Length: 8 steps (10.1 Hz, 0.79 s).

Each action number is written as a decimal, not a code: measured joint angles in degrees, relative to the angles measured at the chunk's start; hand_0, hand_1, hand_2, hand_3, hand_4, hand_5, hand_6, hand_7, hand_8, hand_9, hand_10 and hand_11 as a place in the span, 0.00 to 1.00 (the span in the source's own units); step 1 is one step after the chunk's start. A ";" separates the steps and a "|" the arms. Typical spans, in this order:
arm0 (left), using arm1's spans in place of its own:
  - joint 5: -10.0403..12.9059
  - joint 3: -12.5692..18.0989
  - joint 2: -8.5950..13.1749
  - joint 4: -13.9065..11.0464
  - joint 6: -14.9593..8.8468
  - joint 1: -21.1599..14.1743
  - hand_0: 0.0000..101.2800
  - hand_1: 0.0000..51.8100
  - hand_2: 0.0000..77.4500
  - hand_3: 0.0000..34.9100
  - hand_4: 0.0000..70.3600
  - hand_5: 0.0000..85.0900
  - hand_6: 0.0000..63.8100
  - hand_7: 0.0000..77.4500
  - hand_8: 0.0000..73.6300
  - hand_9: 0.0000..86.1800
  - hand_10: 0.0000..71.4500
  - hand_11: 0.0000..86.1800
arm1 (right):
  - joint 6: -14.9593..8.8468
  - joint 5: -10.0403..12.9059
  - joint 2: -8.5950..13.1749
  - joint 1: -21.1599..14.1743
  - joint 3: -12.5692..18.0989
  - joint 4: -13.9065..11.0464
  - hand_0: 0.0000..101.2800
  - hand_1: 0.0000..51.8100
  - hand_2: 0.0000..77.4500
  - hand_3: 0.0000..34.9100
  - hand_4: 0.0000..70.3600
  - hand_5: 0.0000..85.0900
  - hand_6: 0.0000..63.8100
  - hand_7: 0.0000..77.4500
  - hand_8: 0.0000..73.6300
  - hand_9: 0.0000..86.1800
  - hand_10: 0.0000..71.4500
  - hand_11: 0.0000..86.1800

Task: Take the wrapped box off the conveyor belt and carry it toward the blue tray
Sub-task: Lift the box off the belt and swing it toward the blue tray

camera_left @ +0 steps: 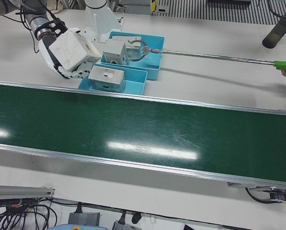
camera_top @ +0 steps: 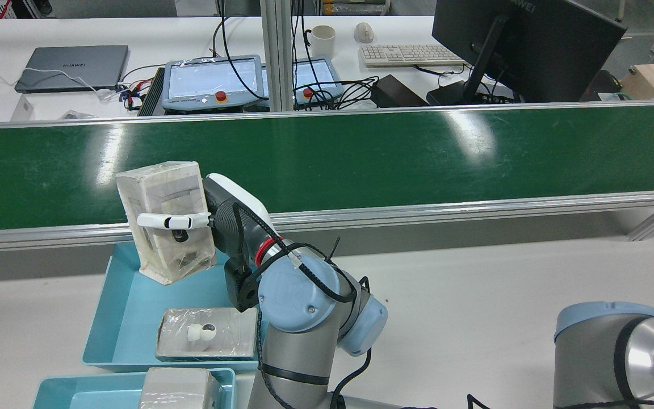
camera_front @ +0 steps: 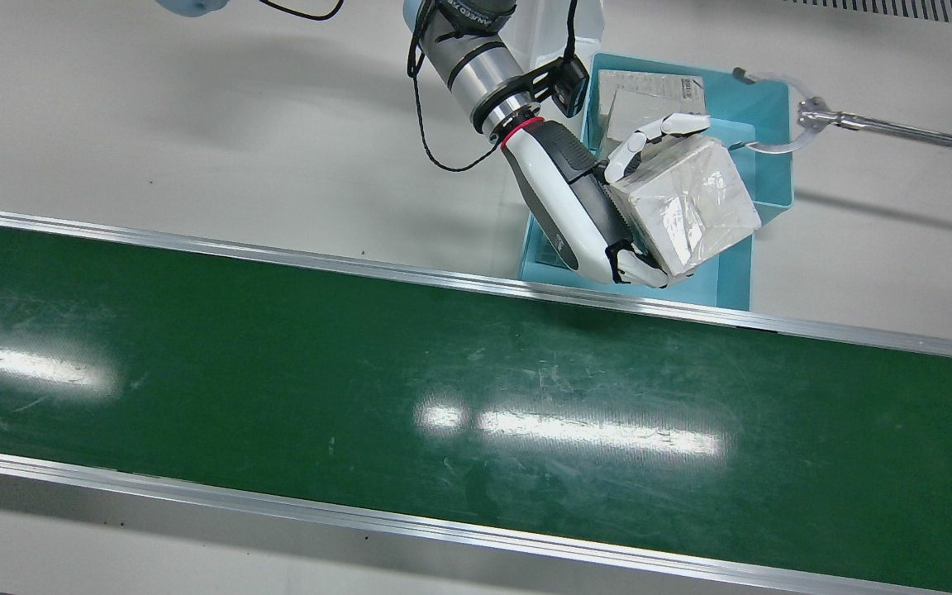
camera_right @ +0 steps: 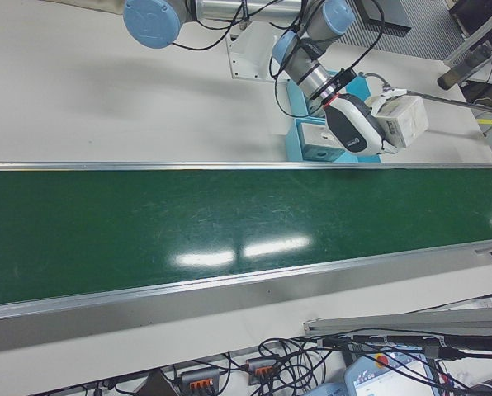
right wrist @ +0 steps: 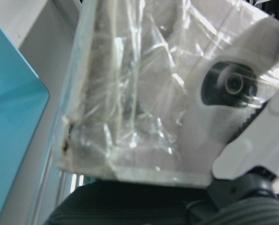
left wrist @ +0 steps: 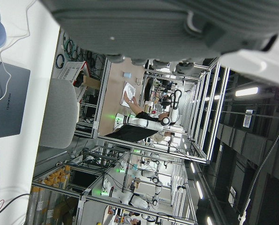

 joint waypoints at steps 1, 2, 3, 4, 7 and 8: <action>0.00 0.00 0.00 0.00 0.00 0.00 0.00 0.00 0.01 0.00 0.00 0.01 0.01 0.01 0.01 0.01 0.01 0.01 | 0.34 -1.02 0.57 -0.57 -1.65 1.38 0.45 0.01 0.40 0.00 0.33 0.61 0.64 0.53 0.83 0.47 0.70 0.61; 0.00 0.00 0.00 0.00 0.00 0.00 0.00 0.00 0.01 0.00 0.00 0.01 0.01 0.01 0.01 0.01 0.01 0.01 | 0.65 -2.29 1.44 -0.89 -2.93 2.21 0.48 0.01 0.40 0.00 0.33 0.61 0.64 0.53 0.80 0.48 0.53 0.64; 0.00 0.00 0.00 0.00 0.00 0.00 0.00 0.00 0.01 0.00 0.00 0.01 0.01 0.01 0.01 0.01 0.01 0.01 | 0.92 -3.68 2.54 -1.09 -3.92 2.69 0.47 0.01 0.40 0.00 0.33 0.61 0.63 0.52 0.76 0.48 0.40 0.56; 0.00 0.00 0.00 0.00 0.00 0.00 0.00 0.00 0.01 0.00 0.00 0.01 0.01 0.01 0.01 0.00 0.01 0.01 | 1.08 -4.72 3.52 -1.18 -4.49 2.90 0.47 0.01 0.40 0.00 0.33 0.61 0.63 0.52 0.76 0.48 0.40 0.56; 0.00 0.00 0.00 0.00 0.00 0.00 0.00 0.00 0.01 0.00 0.00 0.01 0.01 0.01 0.01 0.01 0.01 0.01 | 1.30 -6.34 5.35 -1.25 -4.89 3.05 0.49 0.04 0.41 0.00 0.33 0.61 0.26 0.37 0.30 0.14 0.00 0.02; 0.00 0.00 0.00 0.00 0.00 0.00 0.00 0.00 0.01 0.00 0.00 0.01 0.01 0.01 0.01 0.01 0.01 0.01 | 1.48 -6.80 5.71 -1.26 -4.86 3.03 0.49 0.04 0.41 0.00 0.33 0.61 0.26 0.37 0.30 0.14 0.00 0.02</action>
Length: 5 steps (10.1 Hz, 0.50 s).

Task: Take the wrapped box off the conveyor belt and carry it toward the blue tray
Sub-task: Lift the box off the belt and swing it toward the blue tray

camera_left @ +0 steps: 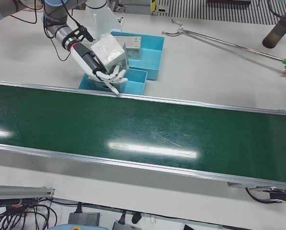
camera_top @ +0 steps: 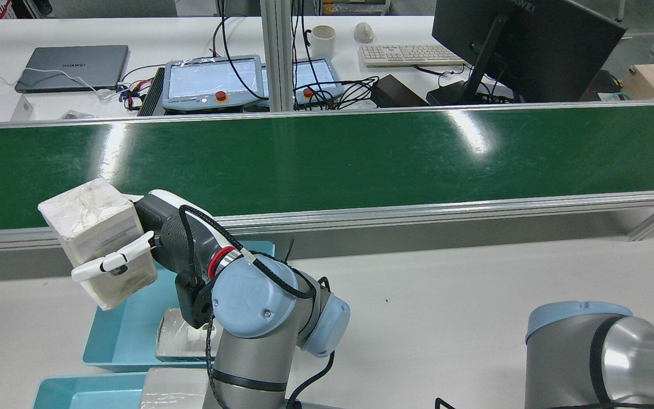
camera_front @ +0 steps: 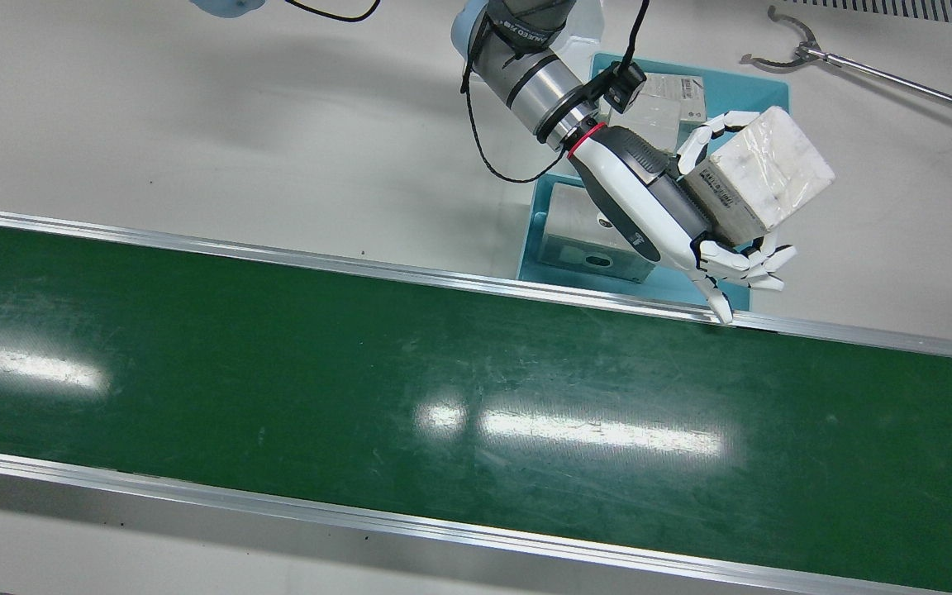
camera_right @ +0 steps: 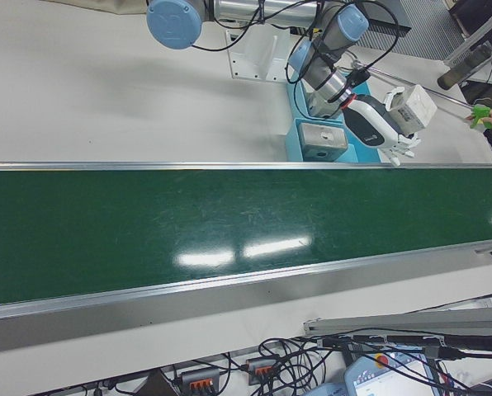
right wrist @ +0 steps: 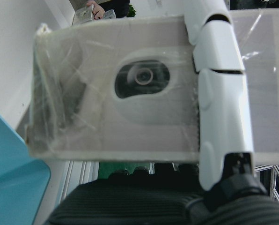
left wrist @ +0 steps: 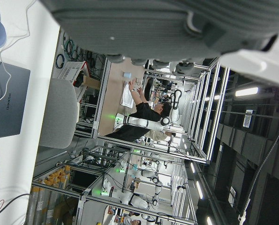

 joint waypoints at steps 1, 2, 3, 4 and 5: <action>0.00 0.00 0.00 0.00 0.00 0.00 0.00 0.00 0.01 0.00 0.00 0.01 0.00 0.01 0.01 0.01 0.01 0.01 | 0.21 -0.32 0.34 0.00 0.08 -0.02 0.49 0.40 0.20 0.00 0.21 0.53 0.07 0.08 0.00 0.02 0.00 0.02; 0.00 0.00 0.00 0.00 0.00 0.00 0.00 0.00 0.01 0.00 0.00 0.01 0.00 0.01 0.01 0.01 0.01 0.01 | 0.43 -0.54 0.64 0.00 0.29 -0.07 0.49 0.42 0.15 0.00 0.25 0.42 0.10 0.15 0.00 0.02 0.00 0.02; 0.00 0.00 0.00 0.00 0.00 0.00 0.00 0.00 0.01 0.00 0.00 0.01 0.01 0.01 0.01 0.01 0.01 0.01 | 0.56 -0.63 0.81 0.00 0.58 -0.10 0.49 0.26 0.02 0.00 0.21 0.17 0.11 0.15 0.00 0.01 0.00 0.01; 0.00 0.00 0.00 0.00 0.00 0.00 0.00 0.00 0.01 0.00 0.00 0.01 0.01 0.01 0.01 0.01 0.01 0.01 | 0.64 -0.65 0.89 0.00 1.00 -0.15 0.49 0.20 0.01 0.00 0.20 0.26 0.11 0.15 0.00 0.01 0.00 0.01; 0.00 0.00 0.00 0.00 0.00 0.00 0.00 0.00 0.01 0.00 0.00 0.01 0.01 0.01 0.01 0.00 0.01 0.01 | 0.71 -0.65 0.86 0.01 1.58 -0.19 0.49 0.21 0.02 0.00 0.20 0.26 0.11 0.15 0.00 0.01 0.00 0.01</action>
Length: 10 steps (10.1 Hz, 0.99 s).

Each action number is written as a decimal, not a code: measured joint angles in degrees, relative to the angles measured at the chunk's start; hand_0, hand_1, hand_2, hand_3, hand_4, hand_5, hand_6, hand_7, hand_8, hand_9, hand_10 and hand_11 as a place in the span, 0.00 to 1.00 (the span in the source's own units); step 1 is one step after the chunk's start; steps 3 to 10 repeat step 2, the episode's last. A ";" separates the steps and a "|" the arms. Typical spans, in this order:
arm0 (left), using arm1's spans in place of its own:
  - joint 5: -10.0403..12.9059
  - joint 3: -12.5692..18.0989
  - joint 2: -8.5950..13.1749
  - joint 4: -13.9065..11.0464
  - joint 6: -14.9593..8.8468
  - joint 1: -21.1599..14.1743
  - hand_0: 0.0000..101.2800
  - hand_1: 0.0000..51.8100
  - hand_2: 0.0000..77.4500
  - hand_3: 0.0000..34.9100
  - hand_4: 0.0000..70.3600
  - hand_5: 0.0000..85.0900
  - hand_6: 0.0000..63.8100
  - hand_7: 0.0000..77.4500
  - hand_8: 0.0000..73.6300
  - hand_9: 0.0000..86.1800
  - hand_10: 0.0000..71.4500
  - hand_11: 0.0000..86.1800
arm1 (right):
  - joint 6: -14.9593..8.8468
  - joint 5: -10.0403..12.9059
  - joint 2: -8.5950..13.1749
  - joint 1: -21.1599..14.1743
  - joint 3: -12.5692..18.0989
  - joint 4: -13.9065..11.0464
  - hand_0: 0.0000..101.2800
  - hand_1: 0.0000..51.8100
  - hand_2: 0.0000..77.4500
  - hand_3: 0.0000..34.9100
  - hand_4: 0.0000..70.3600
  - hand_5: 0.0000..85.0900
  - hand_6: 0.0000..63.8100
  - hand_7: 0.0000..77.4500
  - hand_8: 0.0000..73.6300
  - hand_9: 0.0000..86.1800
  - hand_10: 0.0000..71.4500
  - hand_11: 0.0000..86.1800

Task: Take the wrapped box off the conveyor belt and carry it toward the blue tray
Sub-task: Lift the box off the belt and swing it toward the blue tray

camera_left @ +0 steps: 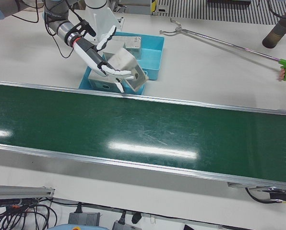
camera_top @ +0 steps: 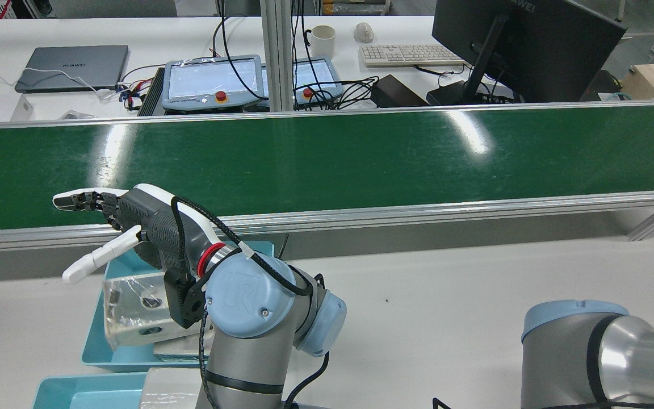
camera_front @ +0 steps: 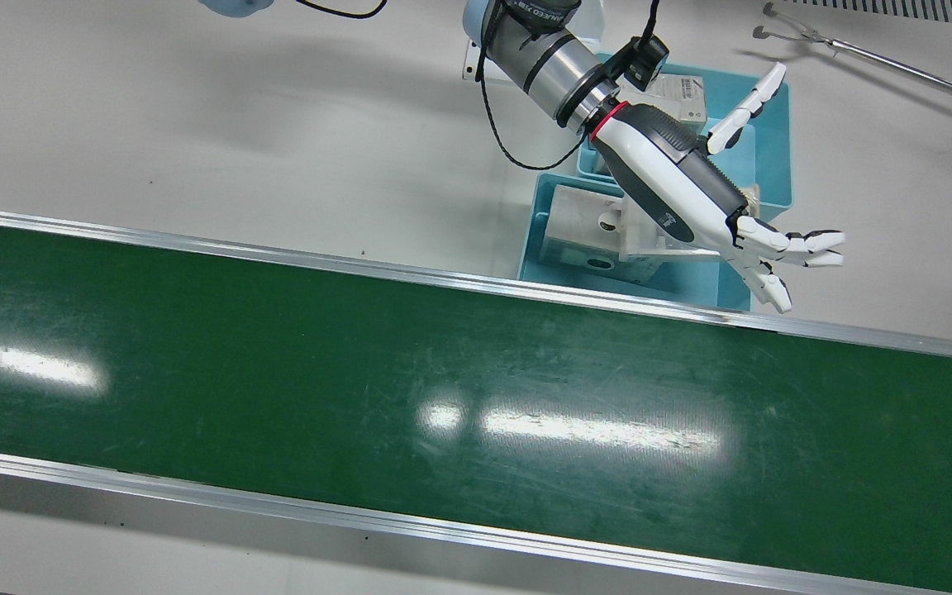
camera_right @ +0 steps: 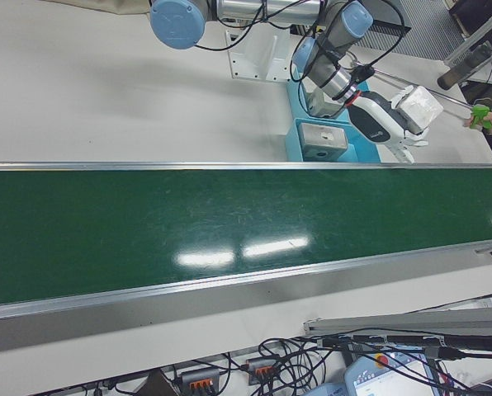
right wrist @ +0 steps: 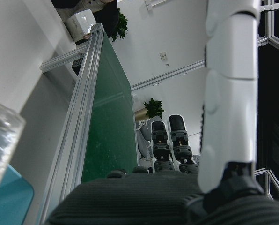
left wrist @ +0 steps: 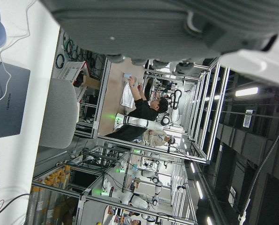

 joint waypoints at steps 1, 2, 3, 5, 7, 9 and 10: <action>0.00 0.00 0.00 0.00 0.00 0.00 0.00 0.00 0.01 0.00 0.00 0.01 0.01 0.01 0.01 0.00 0.01 0.01 | 0.07 0.05 -0.08 0.06 0.66 -0.05 0.49 0.21 0.02 0.00 0.20 0.26 0.11 0.15 0.00 0.01 0.00 0.01; 0.00 0.00 0.00 0.00 0.00 0.00 0.00 0.00 0.01 0.00 0.00 0.01 0.01 0.01 0.01 0.01 0.01 0.01 | 0.26 0.29 -0.36 0.22 1.68 -0.11 0.49 0.21 0.02 0.00 0.19 0.26 0.11 0.15 0.00 0.01 0.00 0.01; 0.00 0.00 0.00 0.00 0.00 0.00 0.00 0.00 0.01 0.00 0.00 0.01 0.01 0.01 0.01 0.01 0.01 0.01 | 0.26 0.29 -0.36 0.22 1.68 -0.11 0.49 0.21 0.02 0.00 0.19 0.26 0.11 0.15 0.00 0.01 0.00 0.01; 0.00 0.00 0.00 0.00 0.00 0.00 0.00 0.00 0.01 0.00 0.00 0.01 0.01 0.01 0.01 0.01 0.01 0.01 | 0.26 0.29 -0.36 0.22 1.68 -0.11 0.49 0.21 0.02 0.00 0.19 0.26 0.11 0.15 0.00 0.01 0.00 0.01; 0.00 0.00 0.00 0.00 0.00 0.00 0.00 0.00 0.01 0.00 0.00 0.01 0.01 0.01 0.01 0.01 0.01 0.01 | 0.26 0.29 -0.36 0.22 1.68 -0.11 0.49 0.21 0.02 0.00 0.19 0.26 0.11 0.15 0.00 0.01 0.00 0.01; 0.00 0.00 0.00 0.00 0.00 0.00 0.00 0.00 0.01 0.00 0.00 0.01 0.01 0.01 0.01 0.01 0.01 0.01 | 0.26 0.29 -0.36 0.22 1.68 -0.11 0.49 0.21 0.02 0.00 0.19 0.26 0.11 0.15 0.00 0.01 0.00 0.01; 0.00 0.00 0.00 0.00 0.00 0.00 0.00 0.00 0.01 0.00 0.00 0.01 0.01 0.01 0.01 0.01 0.01 0.01 | 0.26 0.29 -0.36 0.22 1.68 -0.11 0.49 0.21 0.02 0.00 0.19 0.26 0.11 0.15 0.00 0.01 0.00 0.01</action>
